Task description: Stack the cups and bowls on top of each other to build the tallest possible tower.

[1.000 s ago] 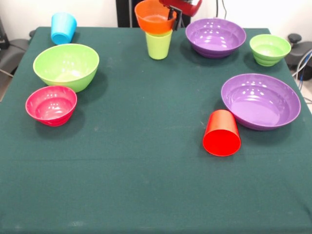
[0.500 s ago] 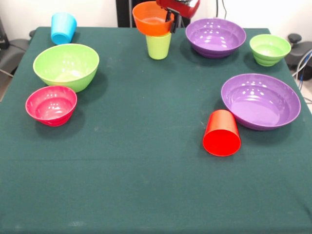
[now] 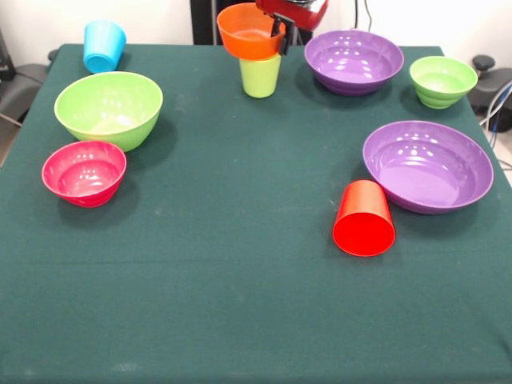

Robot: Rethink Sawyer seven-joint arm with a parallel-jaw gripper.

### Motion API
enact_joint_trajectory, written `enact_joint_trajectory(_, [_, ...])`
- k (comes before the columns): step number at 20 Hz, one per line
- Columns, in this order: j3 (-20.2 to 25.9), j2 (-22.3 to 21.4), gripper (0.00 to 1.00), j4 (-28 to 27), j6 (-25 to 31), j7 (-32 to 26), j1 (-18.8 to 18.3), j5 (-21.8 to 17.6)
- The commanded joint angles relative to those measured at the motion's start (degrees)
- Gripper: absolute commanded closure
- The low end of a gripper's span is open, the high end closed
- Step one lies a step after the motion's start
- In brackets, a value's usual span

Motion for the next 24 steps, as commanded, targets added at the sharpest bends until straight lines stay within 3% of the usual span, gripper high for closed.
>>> enact_joint_trajectory(1, [6.6,2.5,1.0,-1.6,-0.1,4.9,-0.8,0.0])
enact_joint_trajectory(10, [8.7,-0.4,1.0,5.4,-1.8,7.5,-0.8,1.6])
enact_joint_trajectory(24, [9.2,1.1,1.0,5.2,-3.4,7.6,-1.4,1.3])
